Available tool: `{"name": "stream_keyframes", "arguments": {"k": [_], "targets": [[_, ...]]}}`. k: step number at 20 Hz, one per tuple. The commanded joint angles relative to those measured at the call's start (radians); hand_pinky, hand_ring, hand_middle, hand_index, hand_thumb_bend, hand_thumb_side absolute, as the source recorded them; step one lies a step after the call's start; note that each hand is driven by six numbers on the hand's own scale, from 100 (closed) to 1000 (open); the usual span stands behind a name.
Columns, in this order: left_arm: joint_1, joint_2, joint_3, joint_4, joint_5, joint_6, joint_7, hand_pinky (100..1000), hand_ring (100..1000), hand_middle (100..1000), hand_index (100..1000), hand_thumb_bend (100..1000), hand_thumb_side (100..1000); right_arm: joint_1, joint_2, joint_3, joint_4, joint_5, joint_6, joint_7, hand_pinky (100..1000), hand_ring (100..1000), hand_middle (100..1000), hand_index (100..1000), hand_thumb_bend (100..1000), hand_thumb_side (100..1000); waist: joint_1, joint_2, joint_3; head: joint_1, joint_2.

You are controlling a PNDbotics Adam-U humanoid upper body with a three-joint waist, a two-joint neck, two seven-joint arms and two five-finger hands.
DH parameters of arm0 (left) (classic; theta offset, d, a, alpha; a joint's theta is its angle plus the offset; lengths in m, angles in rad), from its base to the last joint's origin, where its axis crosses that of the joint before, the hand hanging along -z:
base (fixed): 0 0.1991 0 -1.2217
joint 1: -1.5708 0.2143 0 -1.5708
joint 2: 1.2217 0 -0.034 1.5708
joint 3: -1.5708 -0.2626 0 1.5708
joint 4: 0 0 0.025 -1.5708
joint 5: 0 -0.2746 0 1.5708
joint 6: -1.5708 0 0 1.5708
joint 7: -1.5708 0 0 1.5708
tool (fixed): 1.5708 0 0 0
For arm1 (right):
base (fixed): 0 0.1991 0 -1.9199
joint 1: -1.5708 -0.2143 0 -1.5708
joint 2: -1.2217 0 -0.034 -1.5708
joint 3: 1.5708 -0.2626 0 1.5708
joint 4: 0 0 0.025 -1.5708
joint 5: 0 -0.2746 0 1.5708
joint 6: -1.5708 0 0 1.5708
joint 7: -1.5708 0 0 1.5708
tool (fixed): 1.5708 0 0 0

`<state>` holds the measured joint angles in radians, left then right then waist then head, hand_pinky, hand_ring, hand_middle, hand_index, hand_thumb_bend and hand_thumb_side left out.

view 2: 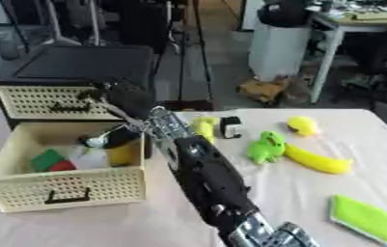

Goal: Pick up objects from table and place into drawer.

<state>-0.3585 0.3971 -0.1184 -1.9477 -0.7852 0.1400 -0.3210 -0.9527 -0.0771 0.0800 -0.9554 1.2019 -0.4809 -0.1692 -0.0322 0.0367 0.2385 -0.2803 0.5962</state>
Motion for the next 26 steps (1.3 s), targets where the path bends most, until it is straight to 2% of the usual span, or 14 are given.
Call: {"name": "stream_keyframes", "arguments": {"k": [1,3,5,9,10,11,12,14,17,20,21,22,26], "targets": [[0.012,0.05,-0.012,0.002,-0.01,-0.016,-0.038,100,100,100,725,537,1000,0.001,-0.055,-0.011,-0.063,-0.056,0.034,-0.029,880,865,829,825,153,430,0.003,-0.018,-0.016,0.016,0.007],[0.035,0.076,-0.023,0.009,-0.015,-0.035,-0.076,100,100,100,713,527,1000,0.027,-0.082,-0.01,-0.091,-0.103,0.05,-0.029,874,852,816,823,100,443,0.002,-0.026,-0.034,0.025,0.016],[0.051,0.097,-0.035,0.009,-0.001,-0.054,-0.113,100,100,100,679,518,1000,0.053,-0.107,-0.012,-0.111,-0.154,0.064,-0.019,865,846,809,823,100,448,0.001,-0.033,-0.048,0.034,0.025],[0.069,0.135,-0.084,0.016,0.157,-0.093,-0.239,100,100,100,601,513,1000,0.095,-0.146,-0.024,-0.141,-0.229,0.091,0.004,862,842,804,821,100,449,0.001,-0.047,-0.07,0.048,0.039],[0.07,0.145,-0.098,0.018,0.208,-0.102,-0.288,100,100,157,591,519,1000,0.103,-0.155,-0.028,-0.146,-0.242,0.097,0.008,863,841,802,821,100,449,0.001,-0.049,-0.075,0.052,0.042],[0.069,0.153,-0.106,0.02,0.246,-0.107,-0.335,100,100,273,589,525,1000,0.108,-0.161,-0.031,-0.15,-0.252,0.102,0.012,863,841,801,821,100,449,0.002,-0.051,-0.078,0.054,0.044],[0.068,0.159,-0.112,0.025,0.274,-0.11,-0.384,100,134,329,591,531,1000,0.114,-0.167,-0.035,-0.152,-0.261,0.108,0.015,863,841,801,821,100,449,0.003,-0.052,-0.081,0.056,0.045],[0.069,0.162,-0.121,0.043,0.313,-0.102,-0.458,115,272,444,612,537,1000,0.122,-0.174,-0.038,-0.155,-0.275,0.115,0.02,864,841,801,822,100,449,0.004,-0.053,-0.086,0.057,0.046],[0.066,0.161,-0.143,0.101,0.327,-0.062,-0.533,309,469,571,669,560,1000,0.13,-0.178,-0.039,-0.157,-0.284,0.118,0.026,867,842,801,824,100,451,0.006,-0.052,-0.094,0.059,0.048],[0.046,0.162,-0.176,0.176,0.3,-0.023,-0.576,436,590,702,722,581,1000,0.134,-0.178,-0.039,-0.157,-0.288,0.118,0.029,869,843,801,825,100,450,0.007,-0.05,-0.103,0.063,0.051],[0.036,0.16,-0.188,0.2,0.288,-0.015,-0.581,436,590,702,722,581,1000,0.135,-0.177,-0.039,-0.157,-0.289,0.118,0.029,869,843,801,825,100,450,0.007,-0.049,-0.105,0.064,0.052],[0.021,0.157,-0.202,0.227,0.272,-0.008,-0.584,500,640,756,770,588,1000,0.136,-0.176,-0.039,-0.158,-0.291,0.118,0.029,873,842,800,825,100,450,0.008,-0.048,-0.108,0.066,0.053],[-0.034,0.127,-0.249,0.321,0.21,0.002,-0.582,613,726,821,831,593,1000,0.136,-0.173,-0.039,-0.162,-0.295,0.117,0.028,877,841,800,826,100,450,0.006,-0.043,-0.121,0.072,0.054]]}}
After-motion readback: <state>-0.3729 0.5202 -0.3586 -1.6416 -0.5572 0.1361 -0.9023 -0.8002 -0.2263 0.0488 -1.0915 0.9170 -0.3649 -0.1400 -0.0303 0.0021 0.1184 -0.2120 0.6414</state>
